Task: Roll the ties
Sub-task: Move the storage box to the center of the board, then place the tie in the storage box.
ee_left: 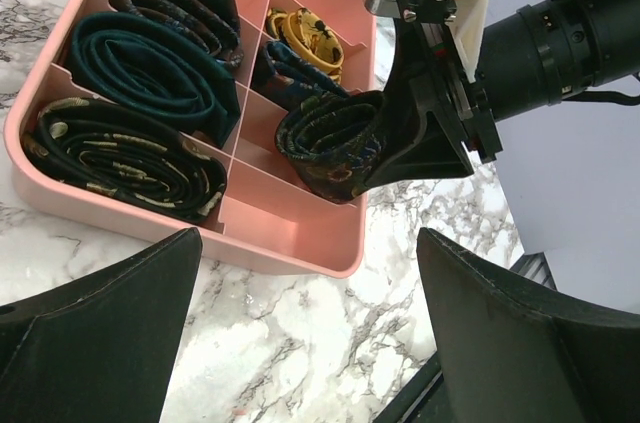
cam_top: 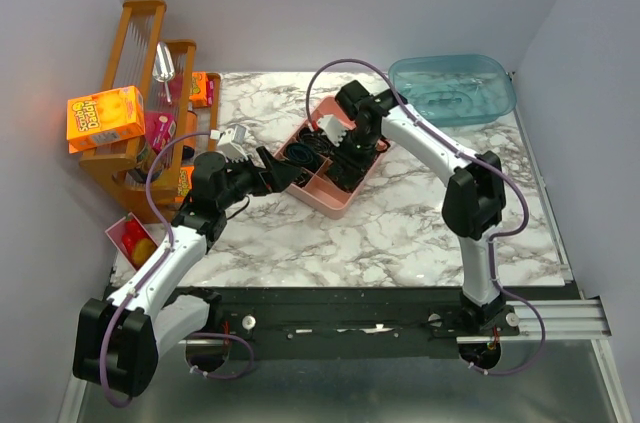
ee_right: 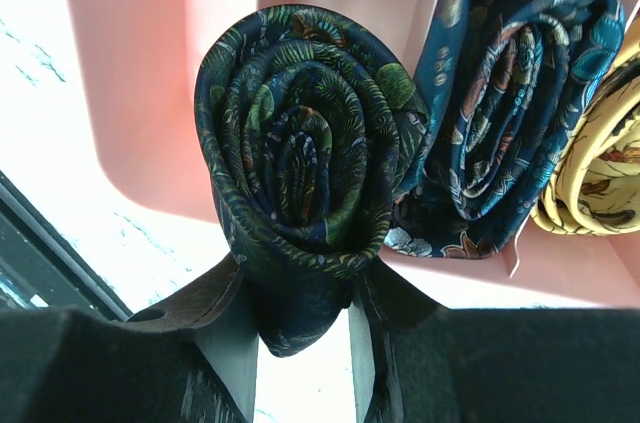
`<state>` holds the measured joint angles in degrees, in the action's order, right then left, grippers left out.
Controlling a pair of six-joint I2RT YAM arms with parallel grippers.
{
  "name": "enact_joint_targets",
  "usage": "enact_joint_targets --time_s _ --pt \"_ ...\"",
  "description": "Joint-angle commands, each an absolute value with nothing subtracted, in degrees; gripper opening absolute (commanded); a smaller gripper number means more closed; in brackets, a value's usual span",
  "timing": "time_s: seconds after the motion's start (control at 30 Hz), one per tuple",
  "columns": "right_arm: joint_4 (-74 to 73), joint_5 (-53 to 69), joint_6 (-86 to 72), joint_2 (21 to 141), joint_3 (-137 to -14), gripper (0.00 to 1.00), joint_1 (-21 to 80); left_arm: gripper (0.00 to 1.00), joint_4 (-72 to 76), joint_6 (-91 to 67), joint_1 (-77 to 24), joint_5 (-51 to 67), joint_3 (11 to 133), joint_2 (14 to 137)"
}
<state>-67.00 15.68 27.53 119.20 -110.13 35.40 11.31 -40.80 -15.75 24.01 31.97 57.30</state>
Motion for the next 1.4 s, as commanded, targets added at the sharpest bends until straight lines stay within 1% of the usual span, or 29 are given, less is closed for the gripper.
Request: enact_joint_targets --time_s 0.0,0.2,0.43,0.77,0.9,1.1,1.37 --pt "-69.60 12.05 25.23 118.38 -114.87 0.00 37.87 0.99 12.48 -40.78 -15.38 24.96 31.38 57.22" --pt "-71.54 9.41 24.44 123.04 -119.09 0.00 39.55 0.99 12.22 -40.69 -15.29 24.87 31.29 56.87" --pt "-71.72 5.80 23.55 125.24 -119.79 0.00 39.90 0.99 12.30 -40.69 -15.21 24.79 30.76 56.16" --pt "-70.40 1.85 21.62 125.33 -118.30 0.01 39.90 0.99 12.57 -40.69 -15.12 25.05 30.50 56.07" --pt "-70.14 -2.88 20.48 125.33 -118.21 0.00 39.82 0.99 12.74 -40.96 -15.03 25.14 30.15 55.90" --pt "-68.91 -6.67 20.39 124.63 -117.33 0.01 39.81 0.99 12.83 -41.04 -15.03 25.31 29.62 55.55" --pt "-69.69 -5.46 20.92 126.12 -118.73 0.00 39.81 0.99 12.92 -41.22 -15.03 25.31 29.36 55.20"
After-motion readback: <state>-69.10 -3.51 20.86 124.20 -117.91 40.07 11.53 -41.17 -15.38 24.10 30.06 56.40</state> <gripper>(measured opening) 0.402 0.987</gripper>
